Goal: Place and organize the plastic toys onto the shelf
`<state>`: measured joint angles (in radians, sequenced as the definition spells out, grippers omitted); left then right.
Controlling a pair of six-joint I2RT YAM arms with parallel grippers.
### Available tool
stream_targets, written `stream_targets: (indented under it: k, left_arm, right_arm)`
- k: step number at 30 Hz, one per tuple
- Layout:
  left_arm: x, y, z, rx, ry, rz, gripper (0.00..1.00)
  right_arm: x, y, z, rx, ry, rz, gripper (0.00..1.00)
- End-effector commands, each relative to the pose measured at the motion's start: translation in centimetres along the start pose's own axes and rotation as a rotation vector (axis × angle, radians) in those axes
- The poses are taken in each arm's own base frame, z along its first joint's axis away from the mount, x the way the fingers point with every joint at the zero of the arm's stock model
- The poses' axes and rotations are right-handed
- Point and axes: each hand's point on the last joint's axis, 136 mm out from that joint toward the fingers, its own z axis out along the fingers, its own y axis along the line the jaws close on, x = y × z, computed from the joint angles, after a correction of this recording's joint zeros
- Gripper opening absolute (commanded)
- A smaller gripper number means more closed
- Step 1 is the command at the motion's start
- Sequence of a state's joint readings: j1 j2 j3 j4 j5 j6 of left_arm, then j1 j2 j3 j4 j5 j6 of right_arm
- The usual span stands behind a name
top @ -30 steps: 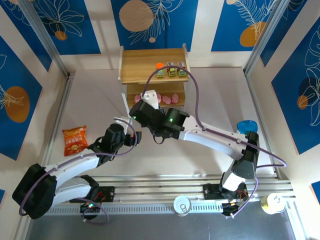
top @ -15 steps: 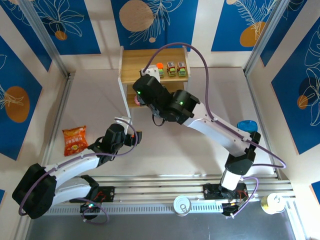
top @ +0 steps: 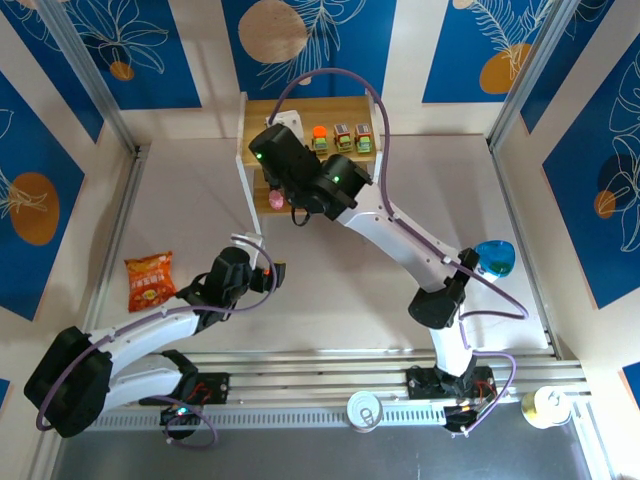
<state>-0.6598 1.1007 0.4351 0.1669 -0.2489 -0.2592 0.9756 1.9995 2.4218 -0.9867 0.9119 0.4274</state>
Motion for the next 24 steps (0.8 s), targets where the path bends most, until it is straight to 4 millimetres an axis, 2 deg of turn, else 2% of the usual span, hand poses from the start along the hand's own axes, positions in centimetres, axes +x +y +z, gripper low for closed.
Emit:
stream_targets:
  k: [1,9,24]
  left_arm:
    - [-1.5,-0.4,-0.2,-0.002,-0.035,0.012,1.00]
    - [-1.6,-0.3,-0.3,-0.005,-0.039,0.011,1.00]
    - [-1.5,-0.3,-0.3,-0.006,-0.038,0.009,1.00]
  right_arm:
    - [-1.2,-1.1,0.3,0.016,-0.006,0.003,0.30]
    - [-0.5,-1.9,2.5,0.021,0.045,0.048,0.30]
    - [0.6,-2.0,4.1,0.029,0.080,0.055,0.30]
